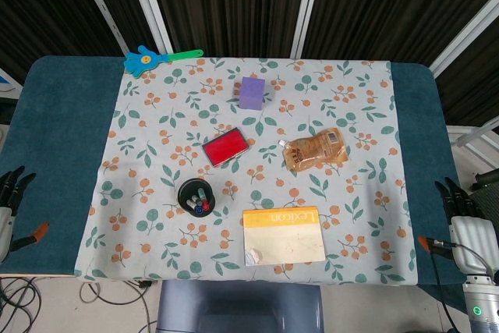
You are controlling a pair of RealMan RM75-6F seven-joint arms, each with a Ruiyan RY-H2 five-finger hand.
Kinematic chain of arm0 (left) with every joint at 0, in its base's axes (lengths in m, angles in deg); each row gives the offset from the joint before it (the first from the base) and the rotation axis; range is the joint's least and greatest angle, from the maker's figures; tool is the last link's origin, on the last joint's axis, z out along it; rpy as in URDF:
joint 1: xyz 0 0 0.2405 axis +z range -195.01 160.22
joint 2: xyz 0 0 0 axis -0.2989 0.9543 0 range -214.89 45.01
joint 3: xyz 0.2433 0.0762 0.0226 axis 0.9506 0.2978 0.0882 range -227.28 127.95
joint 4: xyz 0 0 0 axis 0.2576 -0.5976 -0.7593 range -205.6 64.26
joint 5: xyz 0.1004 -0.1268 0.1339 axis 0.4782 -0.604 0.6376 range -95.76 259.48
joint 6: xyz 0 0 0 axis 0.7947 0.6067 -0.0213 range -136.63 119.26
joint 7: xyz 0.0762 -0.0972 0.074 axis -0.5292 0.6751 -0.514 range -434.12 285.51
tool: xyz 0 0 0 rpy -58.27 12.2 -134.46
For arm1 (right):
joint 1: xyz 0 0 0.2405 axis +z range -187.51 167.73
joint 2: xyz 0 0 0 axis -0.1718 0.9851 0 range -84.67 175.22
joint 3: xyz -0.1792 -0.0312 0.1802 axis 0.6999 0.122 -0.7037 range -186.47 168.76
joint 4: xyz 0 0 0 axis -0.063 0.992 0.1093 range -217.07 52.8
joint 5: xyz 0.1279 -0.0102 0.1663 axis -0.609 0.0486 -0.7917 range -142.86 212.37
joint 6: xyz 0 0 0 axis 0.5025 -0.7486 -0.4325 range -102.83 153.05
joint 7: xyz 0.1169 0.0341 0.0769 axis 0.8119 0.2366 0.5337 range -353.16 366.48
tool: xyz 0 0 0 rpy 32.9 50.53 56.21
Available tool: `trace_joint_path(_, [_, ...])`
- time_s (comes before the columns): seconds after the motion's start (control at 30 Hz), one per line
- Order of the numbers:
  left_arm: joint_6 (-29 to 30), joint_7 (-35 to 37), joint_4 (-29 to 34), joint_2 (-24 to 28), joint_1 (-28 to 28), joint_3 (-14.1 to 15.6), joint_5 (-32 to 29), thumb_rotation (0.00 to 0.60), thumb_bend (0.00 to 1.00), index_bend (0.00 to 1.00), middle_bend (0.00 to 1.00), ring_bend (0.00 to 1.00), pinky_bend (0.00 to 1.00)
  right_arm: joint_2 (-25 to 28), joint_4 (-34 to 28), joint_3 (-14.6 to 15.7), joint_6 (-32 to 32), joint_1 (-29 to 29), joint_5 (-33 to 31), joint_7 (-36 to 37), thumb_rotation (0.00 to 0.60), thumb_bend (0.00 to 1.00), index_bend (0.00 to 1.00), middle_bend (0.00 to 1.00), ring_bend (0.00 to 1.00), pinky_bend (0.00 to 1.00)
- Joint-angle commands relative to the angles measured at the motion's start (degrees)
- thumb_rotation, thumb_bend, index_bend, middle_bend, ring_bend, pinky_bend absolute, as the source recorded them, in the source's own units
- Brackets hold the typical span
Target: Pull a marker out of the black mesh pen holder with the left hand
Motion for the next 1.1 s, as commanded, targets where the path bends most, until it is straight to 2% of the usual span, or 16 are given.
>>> trace_joint_path(0.03, [0.1, 0.2, -0.2, -0.1, 0.0, 0.0, 0.2, 0.6, 0.19, 0.11, 0.01, 0.0, 0.0, 0.0, 0.0, 0.0, 0.0, 0.0, 0.0, 0.0, 0.6, 0.06, 0.03, 0.02, 0.09, 0.19])
trace_joint_path(0.4, [0.2, 1.1, -1.5, -0.5, -0.6, 0.0, 1.6, 0.6, 0.19, 0.12, 0.02, 0.0, 0.0, 0.0, 0.0, 0.0, 0.1, 0.0, -0.1, -0.1, 0.6, 0.06, 0.04, 0.02, 0.09, 0.19])
trace_joint_path(0.67, [0.4, 7.7, -5.3, -1.0, -2.3, -0.9, 3.8, 0.6, 0.19, 0.14, 0.04, 0.0, 0.0, -0.1, 0.1, -0.1, 0.1, 0.0, -0.5, -0.2, 0.6, 0.06, 0.04, 0.02, 0.09, 0.19])
trace_joint_path(0.77, [-2.0, 8.7, -6.0, -1.1, -4.5, -1.5, 4.0, 0.6, 0.19, 0.15, 0.04, 0.0, 0.0, -0.1, 0.0, -0.1, 0.2, 0.0, -0.4, -0.2, 0.6, 0.06, 0.04, 0.02, 0.09, 0.19])
trace_joint_path(1.1, [-11.8, 15.7, -0.6, 1.4, -14.8, -2.7, 9.2, 0.6, 0.19, 0.21, 0.04, 0.0, 0.0, -0.1, -0.1, -0.1, 0.0, -0.1, -0.5, -0.5, 0.6, 0.06, 0.04, 0.02, 0.09, 0.19])
